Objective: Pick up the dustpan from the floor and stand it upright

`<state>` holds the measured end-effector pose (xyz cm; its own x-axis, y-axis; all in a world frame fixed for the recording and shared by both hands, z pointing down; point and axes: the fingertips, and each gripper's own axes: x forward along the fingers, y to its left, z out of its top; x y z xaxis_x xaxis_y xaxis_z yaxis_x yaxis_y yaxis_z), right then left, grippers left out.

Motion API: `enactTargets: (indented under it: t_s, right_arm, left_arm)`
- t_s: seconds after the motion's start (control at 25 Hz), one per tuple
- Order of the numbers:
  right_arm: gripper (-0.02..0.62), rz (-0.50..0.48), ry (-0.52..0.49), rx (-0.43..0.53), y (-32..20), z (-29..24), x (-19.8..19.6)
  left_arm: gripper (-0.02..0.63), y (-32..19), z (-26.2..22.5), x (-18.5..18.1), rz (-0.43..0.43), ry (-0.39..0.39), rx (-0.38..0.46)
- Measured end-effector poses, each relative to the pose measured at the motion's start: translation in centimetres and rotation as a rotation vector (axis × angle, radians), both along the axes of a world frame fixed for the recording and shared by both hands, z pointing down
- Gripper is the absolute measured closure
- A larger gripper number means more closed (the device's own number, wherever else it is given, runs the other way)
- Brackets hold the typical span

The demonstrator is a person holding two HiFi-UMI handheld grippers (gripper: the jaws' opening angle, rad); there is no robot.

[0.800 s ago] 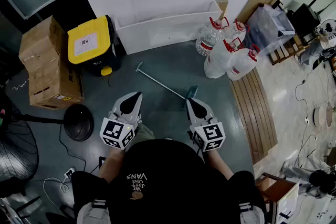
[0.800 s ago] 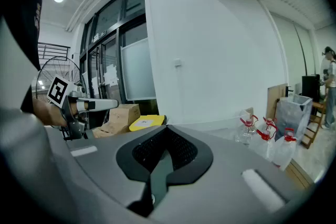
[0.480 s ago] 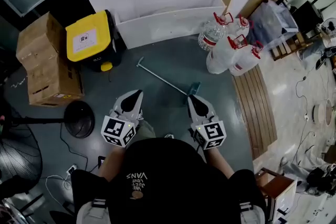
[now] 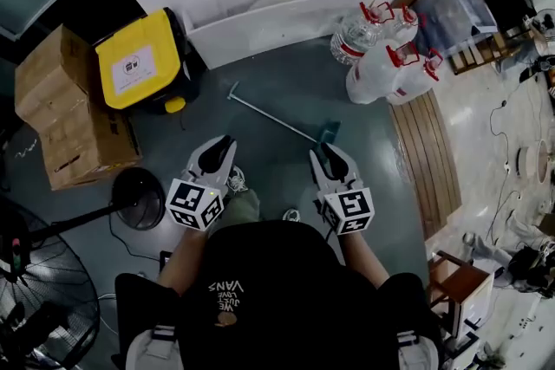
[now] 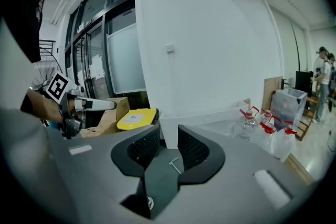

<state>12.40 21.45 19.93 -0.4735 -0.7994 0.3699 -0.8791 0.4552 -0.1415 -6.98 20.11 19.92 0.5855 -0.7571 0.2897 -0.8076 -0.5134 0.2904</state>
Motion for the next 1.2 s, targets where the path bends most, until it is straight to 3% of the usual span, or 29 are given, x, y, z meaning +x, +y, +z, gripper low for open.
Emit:
enactTargets:
  t_s: [0.16,0.32,0.6,1.2]
  right_arm:
    - [0.503,0.052,0.0,-0.013,-2.6,0.9,-1.8]
    - [0.483,0.102,0.017,-0.034,-5.6,1.9,-3.4]
    - [0.446,0.17,0.065,-0.088,-9.5,5.0,-4.4]
    - [0.445,0.064,0.156,-0.266,-16.6,18.7,-1.7]
  left_arm:
    - [0.532,-3.3,1.1,-2.4,0.029,0.008,-0.032]
    - [0.457,-6.7,2.6,-4.8,0.059,0.017,-0.081]
    - [0.434,-11.3,6.2,-6.8,0.112,0.027,-0.162]
    - [0.403,-17.6,19.7,-5.0,-0.008,0.063,-0.405]
